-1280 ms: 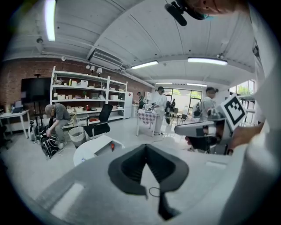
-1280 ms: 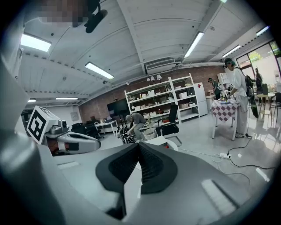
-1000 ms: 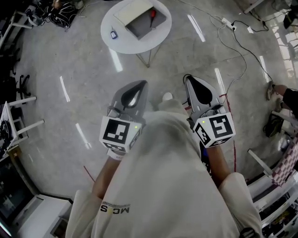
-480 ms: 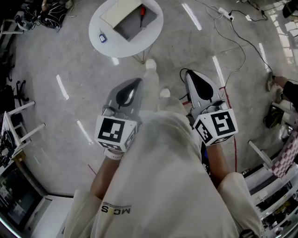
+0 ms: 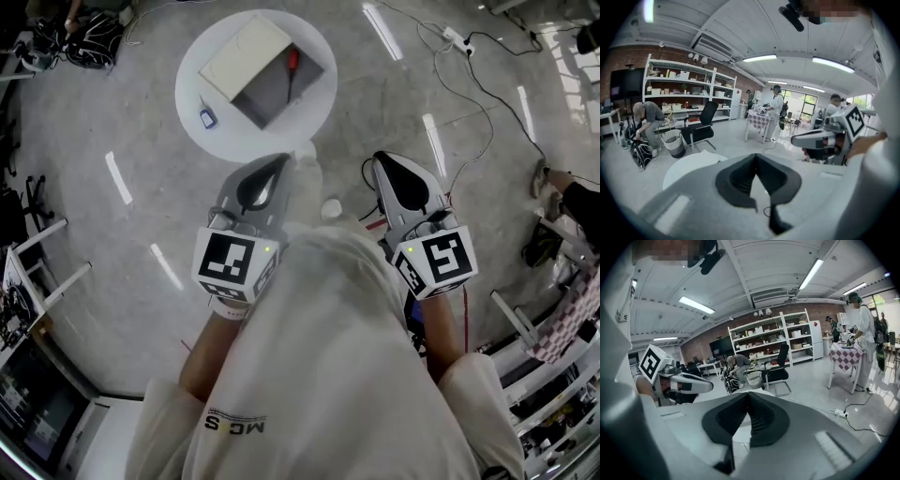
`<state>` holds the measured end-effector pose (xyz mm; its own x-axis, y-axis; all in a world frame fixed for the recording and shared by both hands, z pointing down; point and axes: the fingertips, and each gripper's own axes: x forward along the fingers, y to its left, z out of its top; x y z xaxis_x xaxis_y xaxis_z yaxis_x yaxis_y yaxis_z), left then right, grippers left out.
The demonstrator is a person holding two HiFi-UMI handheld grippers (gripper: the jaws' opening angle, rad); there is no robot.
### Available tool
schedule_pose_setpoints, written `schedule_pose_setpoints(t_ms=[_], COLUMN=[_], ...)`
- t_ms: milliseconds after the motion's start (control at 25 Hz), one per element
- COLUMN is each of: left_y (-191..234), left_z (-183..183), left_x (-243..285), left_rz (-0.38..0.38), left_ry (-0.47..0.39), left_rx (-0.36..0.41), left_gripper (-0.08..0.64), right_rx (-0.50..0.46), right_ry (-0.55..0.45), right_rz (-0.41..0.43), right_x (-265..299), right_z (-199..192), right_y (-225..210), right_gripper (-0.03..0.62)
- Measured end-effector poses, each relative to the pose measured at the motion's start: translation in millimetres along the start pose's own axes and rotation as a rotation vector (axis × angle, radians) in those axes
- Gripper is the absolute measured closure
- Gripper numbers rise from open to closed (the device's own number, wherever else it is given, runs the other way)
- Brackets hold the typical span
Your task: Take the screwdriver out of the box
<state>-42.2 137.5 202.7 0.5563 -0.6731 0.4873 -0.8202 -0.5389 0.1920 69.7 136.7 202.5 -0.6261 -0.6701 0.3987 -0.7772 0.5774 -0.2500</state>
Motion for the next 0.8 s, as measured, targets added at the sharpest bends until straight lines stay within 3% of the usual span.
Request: schedule_pose_setpoints(t_ms=[280,480,800], left_y=[78.6,118.2,146.1], left_z=[36.7,37.4,29.9], left_x=[60.1,85.5,123.2], left_rz=[-0.050,-0.058,-0.009], left_ry=[0.034,0.078,0.141], left_rx=[-0.019,-0.034,-0.057], left_gripper=[0.560,0.560,0.560], right_rx=[-0.010,-0.065,-0.057], right_ry=[0.027,0.035,0.051], right_rz=[0.005,0.000,0.044], right_x=[97.5,144.9,183.0], right_z=[45.3,69.5,62.2], right_y=[-32.9,-54.1,-74.5], right_gripper=[0.594,0.594,0.594])
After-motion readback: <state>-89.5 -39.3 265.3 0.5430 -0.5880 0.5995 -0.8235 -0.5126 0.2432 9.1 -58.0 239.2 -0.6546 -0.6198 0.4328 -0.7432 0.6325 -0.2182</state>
